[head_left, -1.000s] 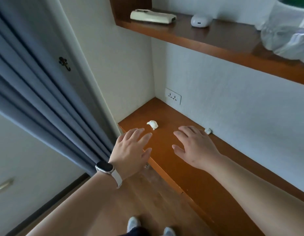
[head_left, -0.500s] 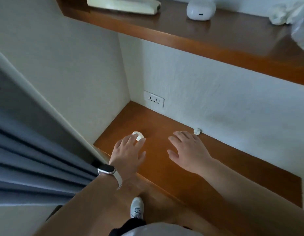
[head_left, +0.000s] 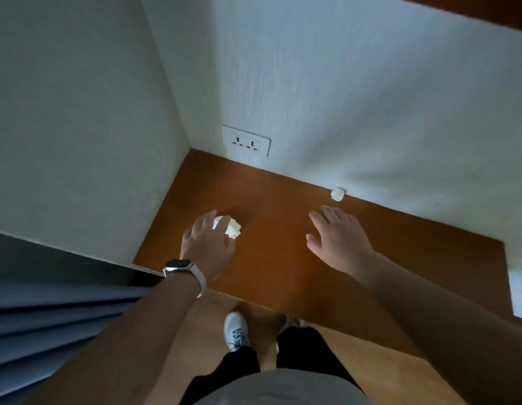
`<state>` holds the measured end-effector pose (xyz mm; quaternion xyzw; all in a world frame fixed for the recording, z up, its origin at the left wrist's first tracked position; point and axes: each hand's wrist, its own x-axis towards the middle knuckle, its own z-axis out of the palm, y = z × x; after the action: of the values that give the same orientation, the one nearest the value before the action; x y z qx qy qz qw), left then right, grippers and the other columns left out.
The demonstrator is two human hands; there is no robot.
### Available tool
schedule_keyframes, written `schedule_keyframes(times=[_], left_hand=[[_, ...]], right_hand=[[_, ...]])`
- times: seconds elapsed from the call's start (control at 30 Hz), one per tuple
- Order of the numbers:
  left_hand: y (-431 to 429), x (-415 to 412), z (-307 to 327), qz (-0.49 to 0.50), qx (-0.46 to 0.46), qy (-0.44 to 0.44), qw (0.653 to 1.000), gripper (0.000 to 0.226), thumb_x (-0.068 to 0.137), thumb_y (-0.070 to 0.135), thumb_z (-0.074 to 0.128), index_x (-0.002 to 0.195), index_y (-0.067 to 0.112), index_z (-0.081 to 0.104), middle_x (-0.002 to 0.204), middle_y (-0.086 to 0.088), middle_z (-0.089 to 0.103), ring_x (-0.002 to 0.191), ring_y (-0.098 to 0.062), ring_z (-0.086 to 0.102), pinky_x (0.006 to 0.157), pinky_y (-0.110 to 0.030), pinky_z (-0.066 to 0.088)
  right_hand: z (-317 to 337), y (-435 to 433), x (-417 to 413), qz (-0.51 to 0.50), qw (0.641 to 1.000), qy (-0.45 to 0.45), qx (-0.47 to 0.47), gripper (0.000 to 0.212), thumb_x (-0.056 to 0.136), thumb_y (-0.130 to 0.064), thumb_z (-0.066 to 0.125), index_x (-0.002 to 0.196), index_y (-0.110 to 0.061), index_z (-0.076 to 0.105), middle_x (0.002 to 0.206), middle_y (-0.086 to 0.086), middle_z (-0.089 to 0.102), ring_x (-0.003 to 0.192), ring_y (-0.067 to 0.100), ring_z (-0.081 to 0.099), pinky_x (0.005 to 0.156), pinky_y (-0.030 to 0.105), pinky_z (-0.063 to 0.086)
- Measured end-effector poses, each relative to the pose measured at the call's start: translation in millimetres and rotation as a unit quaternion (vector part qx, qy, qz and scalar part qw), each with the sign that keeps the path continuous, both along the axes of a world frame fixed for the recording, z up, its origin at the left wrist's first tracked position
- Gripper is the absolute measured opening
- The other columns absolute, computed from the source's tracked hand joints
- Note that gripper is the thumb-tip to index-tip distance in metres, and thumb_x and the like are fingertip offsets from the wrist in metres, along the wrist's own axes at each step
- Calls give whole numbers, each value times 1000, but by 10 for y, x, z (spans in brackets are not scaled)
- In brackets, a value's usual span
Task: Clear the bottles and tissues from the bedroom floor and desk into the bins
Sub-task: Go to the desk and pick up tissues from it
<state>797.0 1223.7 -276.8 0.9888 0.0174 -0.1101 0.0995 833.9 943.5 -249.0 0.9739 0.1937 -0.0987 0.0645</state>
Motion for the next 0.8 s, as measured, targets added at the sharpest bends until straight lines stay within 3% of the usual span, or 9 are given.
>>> schedule_keyframes(times=[0.2, 0.33, 0.47, 0.63, 0.8], left_hand=[[-26, 180, -332, -43, 0, 40, 998, 49, 94, 39, 53, 141, 31, 43, 143, 0, 43, 125, -24, 45, 91, -39, 44], [-98, 249, -408, -54, -2, 26, 998, 45, 93, 32, 57, 137, 26, 49, 134, -4, 50, 117, -24, 49, 81, -34, 45], [-171, 296, -437, -68, -26, 17, 997, 40, 91, 22, 59, 131, 20, 55, 120, -6, 57, 100, -21, 54, 68, -28, 36], [-229, 315, -395, -97, -54, -40, 993, 35, 82, 16, 69, 117, 14, 64, 101, -9, 68, 82, -25, 59, 65, -33, 43], [-207, 256, -396, -50, -96, -25, 994, 41, 87, 15, 64, 128, 17, 59, 112, -8, 63, 81, -20, 56, 61, -28, 39]], right_hand=[[-414, -287, 359, -78, 997, -6, -1, 52, 92, -49, 43, 135, -20, 37, 138, 9, 45, 120, 25, 49, 92, 39, 47], [-590, -421, 562, -107, 994, -27, 11, 54, 91, -45, 46, 137, -19, 36, 143, 11, 38, 124, 26, 46, 92, 40, 45], [-693, -508, 704, -122, 992, -23, 12, 55, 90, -38, 48, 139, -17, 36, 144, 12, 38, 125, 27, 44, 93, 41, 44], [-779, -577, 779, -135, 988, 0, 73, 52, 89, -21, 55, 138, -14, 39, 141, 14, 39, 120, 28, 47, 92, 41, 48], [-837, -667, 864, -170, 978, -3, 123, 42, 90, -16, 56, 131, -13, 45, 125, 12, 51, 111, 25, 50, 85, 36, 46]])
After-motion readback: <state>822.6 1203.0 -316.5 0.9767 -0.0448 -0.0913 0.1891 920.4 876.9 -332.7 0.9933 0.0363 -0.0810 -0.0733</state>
